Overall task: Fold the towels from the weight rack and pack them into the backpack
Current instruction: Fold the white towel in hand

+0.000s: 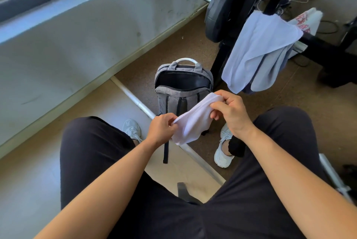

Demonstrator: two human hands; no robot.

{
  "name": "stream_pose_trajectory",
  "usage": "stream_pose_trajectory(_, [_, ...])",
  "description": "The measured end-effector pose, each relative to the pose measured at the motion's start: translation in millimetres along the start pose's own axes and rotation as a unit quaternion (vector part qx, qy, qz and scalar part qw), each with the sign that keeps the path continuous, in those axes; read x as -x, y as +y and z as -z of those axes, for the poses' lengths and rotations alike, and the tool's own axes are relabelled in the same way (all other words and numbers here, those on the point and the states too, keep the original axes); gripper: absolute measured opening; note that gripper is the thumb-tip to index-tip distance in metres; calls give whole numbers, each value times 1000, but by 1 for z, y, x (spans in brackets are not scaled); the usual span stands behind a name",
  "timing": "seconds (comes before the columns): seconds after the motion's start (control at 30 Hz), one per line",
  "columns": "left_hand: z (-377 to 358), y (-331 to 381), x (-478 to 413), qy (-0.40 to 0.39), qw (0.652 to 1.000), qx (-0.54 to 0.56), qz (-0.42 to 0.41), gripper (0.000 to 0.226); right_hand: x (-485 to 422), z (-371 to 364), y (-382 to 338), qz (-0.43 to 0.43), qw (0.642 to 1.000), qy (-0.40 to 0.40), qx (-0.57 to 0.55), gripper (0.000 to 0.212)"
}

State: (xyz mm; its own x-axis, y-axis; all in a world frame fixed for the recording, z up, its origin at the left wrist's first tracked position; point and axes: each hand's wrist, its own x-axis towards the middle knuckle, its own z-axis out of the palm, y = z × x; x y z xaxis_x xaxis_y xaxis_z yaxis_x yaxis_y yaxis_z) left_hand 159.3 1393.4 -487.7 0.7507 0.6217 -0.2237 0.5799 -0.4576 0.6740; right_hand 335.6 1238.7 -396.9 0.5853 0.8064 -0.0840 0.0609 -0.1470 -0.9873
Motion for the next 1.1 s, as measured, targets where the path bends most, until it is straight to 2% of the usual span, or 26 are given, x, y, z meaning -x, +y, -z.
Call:
stream_pose_trajectory(0.13, [-9,-8,3,-21,999,-6,36,10,-1,9,-2,-3,999,36,-39,12])
stream_pose_trajectory(0.27, [-17,-12,9,-34,999,-26,-1,12,0,15,-6,4,997,37,-73,21])
stream_pose_trajectory(0.37, [-27,-10,15,-43,997,-47,-41,22,0,19,-8,4,995,33,-92,19])
stream_pose_trajectory(0.5, [-37,-1,20,1,994,-75,-83,29,-1,25,-7,1,994,24,-110,17])
stream_pose_trajectory(0.6, [-41,-1,18,0,989,-99,-113,32,1,28,-10,3,989,17,-148,18])
stream_pose_trajectory(0.8, [-41,3,15,-1,989,-107,-102,39,1,35,-11,-5,987,10,-163,27])
stream_pose_trajectory(0.87, [-38,4,16,13,992,-96,-86,29,-1,37,-8,-6,989,39,-144,25])
stream_pose_trajectory(1.0, [-27,1,12,82,991,-92,-58,13,-10,44,0,-32,982,157,-100,13])
stream_pose_trajectory(1.1, [-9,1,8,105,991,-74,-44,5,-15,52,6,-60,972,229,-6,14])
